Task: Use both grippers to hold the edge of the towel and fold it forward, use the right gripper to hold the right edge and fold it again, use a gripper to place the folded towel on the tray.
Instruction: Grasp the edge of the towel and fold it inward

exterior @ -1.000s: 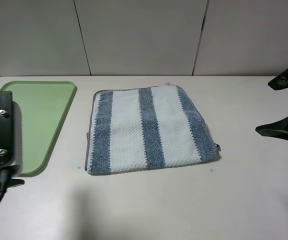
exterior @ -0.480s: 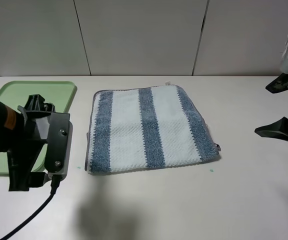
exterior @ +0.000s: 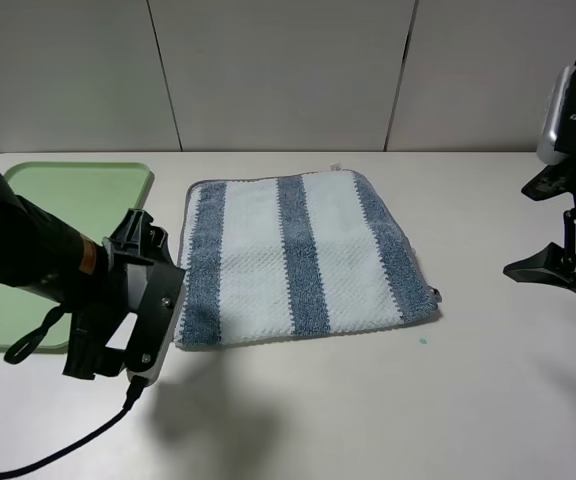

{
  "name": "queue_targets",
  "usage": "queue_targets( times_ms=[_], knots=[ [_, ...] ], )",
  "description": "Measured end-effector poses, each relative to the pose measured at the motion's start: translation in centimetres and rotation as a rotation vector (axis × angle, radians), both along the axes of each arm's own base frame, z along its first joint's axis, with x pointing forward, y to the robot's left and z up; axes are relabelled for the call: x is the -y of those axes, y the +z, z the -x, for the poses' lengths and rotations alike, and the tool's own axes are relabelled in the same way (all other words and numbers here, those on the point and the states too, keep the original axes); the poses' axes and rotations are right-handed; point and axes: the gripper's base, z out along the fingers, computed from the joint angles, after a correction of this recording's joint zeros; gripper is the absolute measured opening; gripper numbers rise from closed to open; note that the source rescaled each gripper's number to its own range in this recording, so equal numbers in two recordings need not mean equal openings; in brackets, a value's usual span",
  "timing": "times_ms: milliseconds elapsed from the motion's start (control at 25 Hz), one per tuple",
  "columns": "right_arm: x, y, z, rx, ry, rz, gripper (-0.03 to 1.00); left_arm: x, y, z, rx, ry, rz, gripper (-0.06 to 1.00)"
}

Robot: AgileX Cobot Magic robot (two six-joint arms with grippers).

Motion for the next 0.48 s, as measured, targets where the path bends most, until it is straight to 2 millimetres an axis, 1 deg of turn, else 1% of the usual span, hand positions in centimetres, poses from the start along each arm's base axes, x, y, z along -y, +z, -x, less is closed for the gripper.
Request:
queue_targets(
  times_ms=[80, 120, 200, 480],
  knots=[
    [0.0, -0.3, -0.2, -0.006, -0.002, 0.002, 1.00, 0.3, -0.9, -0.2, -0.003, -0.031, -0.004, 0.99],
    [0.0, -0.4, -0.3, -0.006, -0.005, 0.003, 1.00, 0.3, -0.9, -0.2, -0.003, -0.031, -0.004, 0.99],
    [0.1, -0.6, -0.5, -0.009, -0.009, 0.005, 1.00, 0.6, -1.6, -0.4, -0.004, -0.055, -0.005, 0.99],
    [0.2, -1.1, -1.0, -0.010, -0.019, 0.013, 1.00, 1.2, -4.1, -0.9, -0.022, -0.083, 0.007, 0.99]
  ],
)
